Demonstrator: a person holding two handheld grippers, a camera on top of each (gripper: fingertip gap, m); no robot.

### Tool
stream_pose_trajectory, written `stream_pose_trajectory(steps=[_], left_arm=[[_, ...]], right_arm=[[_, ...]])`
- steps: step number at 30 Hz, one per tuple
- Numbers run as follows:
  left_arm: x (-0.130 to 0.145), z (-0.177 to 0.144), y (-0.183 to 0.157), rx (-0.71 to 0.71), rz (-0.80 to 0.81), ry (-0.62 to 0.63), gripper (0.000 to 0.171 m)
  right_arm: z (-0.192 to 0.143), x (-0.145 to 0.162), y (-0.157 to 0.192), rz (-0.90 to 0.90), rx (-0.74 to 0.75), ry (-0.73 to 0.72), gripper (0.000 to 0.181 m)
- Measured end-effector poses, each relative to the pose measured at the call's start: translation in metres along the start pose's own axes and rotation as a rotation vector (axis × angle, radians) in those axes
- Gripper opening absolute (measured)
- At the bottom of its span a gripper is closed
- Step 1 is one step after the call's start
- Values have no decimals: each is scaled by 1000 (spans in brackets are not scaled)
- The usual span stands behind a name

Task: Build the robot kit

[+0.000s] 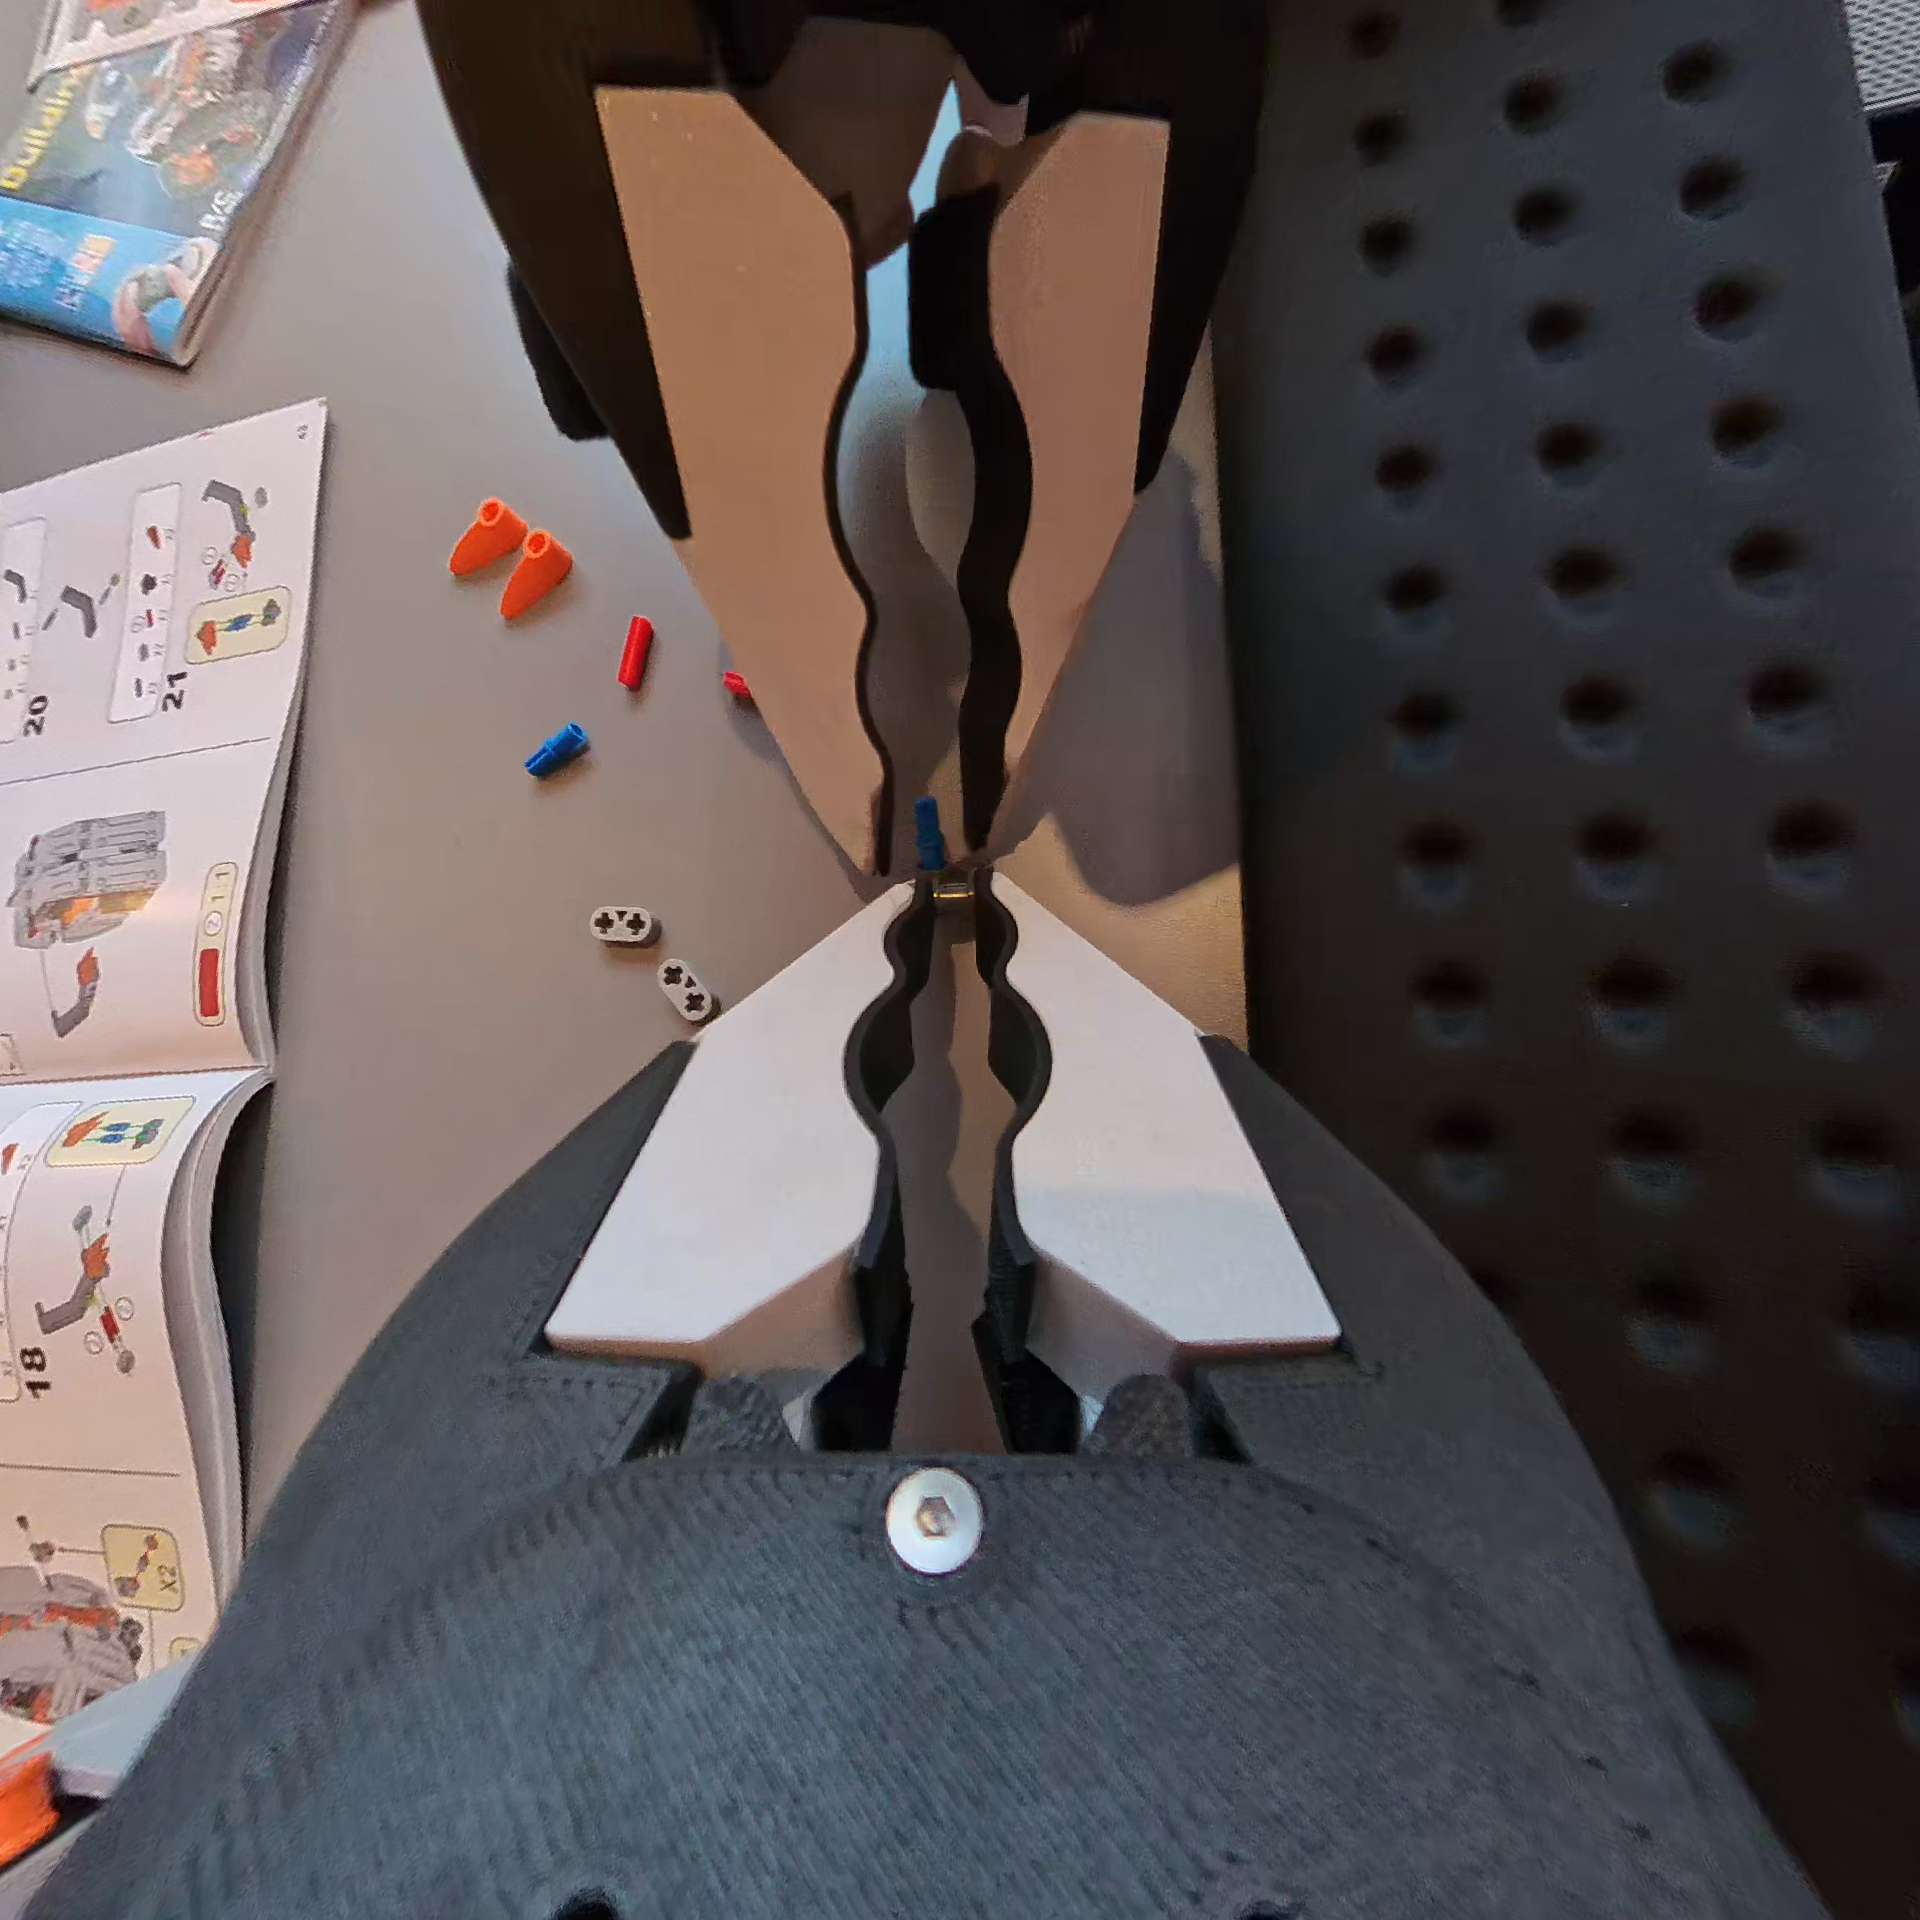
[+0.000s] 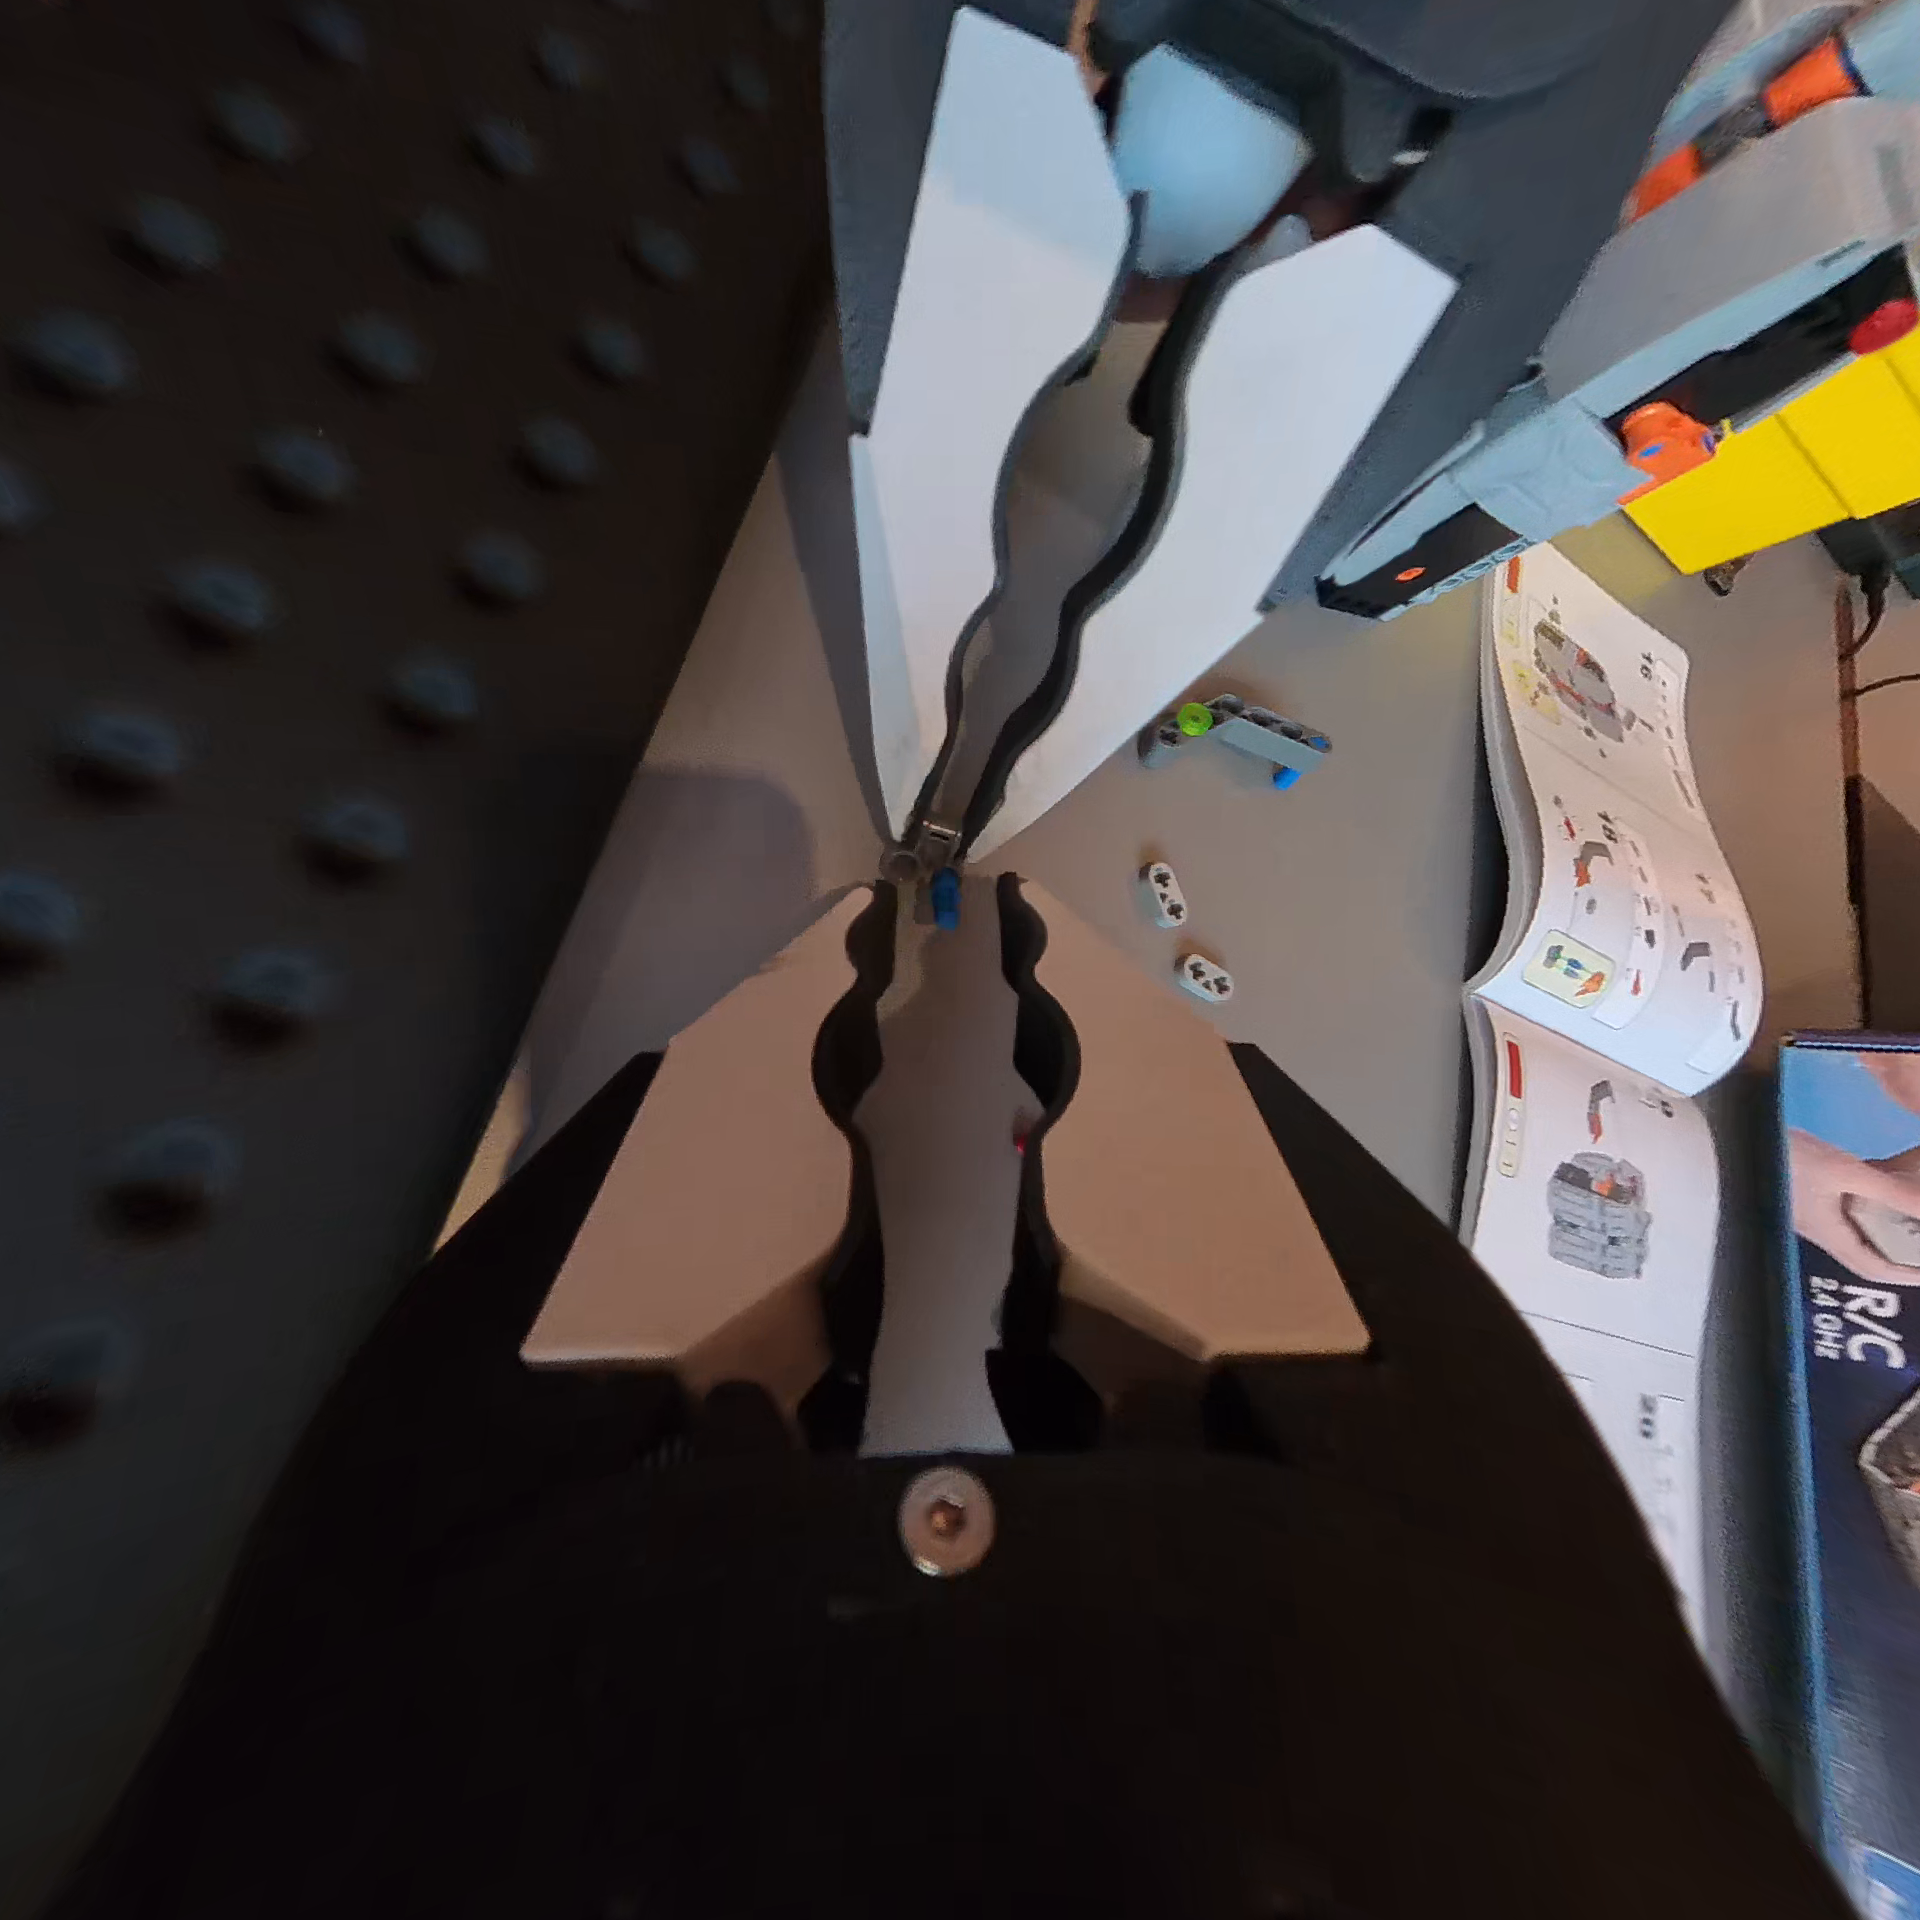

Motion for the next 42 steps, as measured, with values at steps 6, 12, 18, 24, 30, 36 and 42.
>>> stream_pose_trajectory(steps=[6,12,18,24,30,36,42], left_arm=[[-17,-10,0,-92,22,-110,6],[-52,-38,-8,-278,252,-228,6],[-74,-51,-12,-314,324,-275,6],[-79,-51,-11,-345,361,-263,6],[-79,-49,-11,-353,387,-234,6],[-91,-58,-9,-370,378,-279,6],[-85,-56,-3,-379,295,-281,6]], right_arm=[[-22,-17,1,365,-224,-224,41],[-56,-37,-1,685,-543,-469,31],[-80,-55,4,792,-765,-602,32],[-81,-56,-2,835,-760,-620,21],[-79,-54,-1,785,-710,-591,17],[-89,-62,-5,754,-713,-682,14],[-83,-55,-12,753,-620,-642,17]])
Point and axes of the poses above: each gripper's, where its closed fingertips meet, z out along the fingers, x out of its underside, y = z × x across the jaws, the point moved 1 cm from there along -z, back along the fingers, and after that the axes turned 4 degrees about z, right-handed, at the moved point
